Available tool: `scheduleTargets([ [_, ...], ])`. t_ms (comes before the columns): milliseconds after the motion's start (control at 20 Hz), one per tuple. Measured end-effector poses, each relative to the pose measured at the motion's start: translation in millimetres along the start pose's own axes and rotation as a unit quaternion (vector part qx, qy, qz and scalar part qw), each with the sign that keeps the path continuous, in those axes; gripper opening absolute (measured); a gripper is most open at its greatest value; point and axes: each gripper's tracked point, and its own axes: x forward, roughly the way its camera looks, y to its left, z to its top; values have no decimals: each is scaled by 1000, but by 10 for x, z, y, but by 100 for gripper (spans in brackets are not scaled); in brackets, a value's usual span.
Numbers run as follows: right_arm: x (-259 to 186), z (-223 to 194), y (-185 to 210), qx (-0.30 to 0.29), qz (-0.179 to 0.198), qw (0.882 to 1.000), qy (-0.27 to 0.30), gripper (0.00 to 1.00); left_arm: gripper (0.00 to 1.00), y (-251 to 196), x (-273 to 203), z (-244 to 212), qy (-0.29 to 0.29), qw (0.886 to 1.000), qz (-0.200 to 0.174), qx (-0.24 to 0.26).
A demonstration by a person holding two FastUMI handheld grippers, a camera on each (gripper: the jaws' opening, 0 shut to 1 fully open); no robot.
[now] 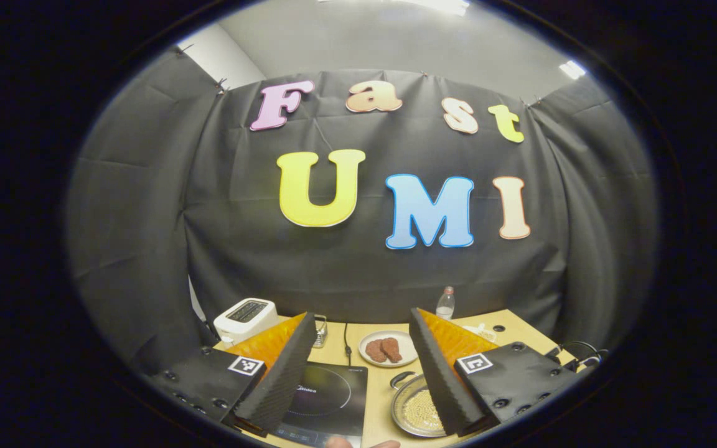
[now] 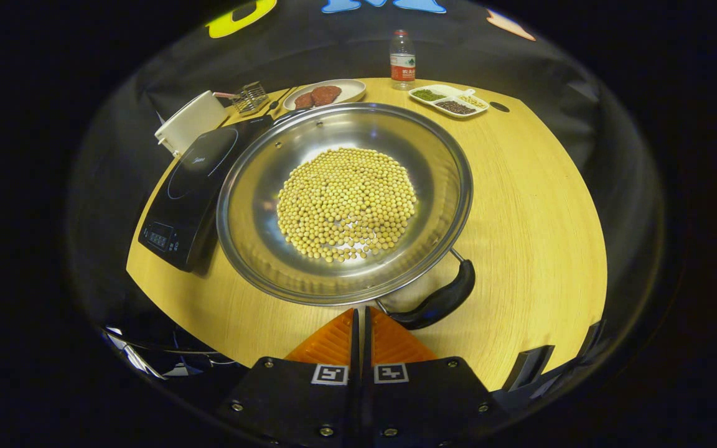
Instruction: First push the handle of the pot to place it horizontally, then grasp the pot with both hands and set it on the induction cooktop.
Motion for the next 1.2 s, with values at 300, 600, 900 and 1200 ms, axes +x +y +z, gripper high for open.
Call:
scheduleTargets([
  [300, 25, 47, -242, 21, -8, 1000, 0, 1, 96, -100, 15, 12, 2, 1000, -8, 4],
  [600, 73, 173, -545, 11, -31, 999, -6, 1, 95, -185, 28, 15, 3, 1000, -12, 8],
  [900, 172, 314, -873, 12, -51, 999, -14, 1, 95, -258, 43, 40, 4, 1000, -14, 13],
  [1200, 225, 473, -1100, 53, -43, 997, -20, 1, 95, -318, 93, 17, 9, 1000, -13, 16],
])
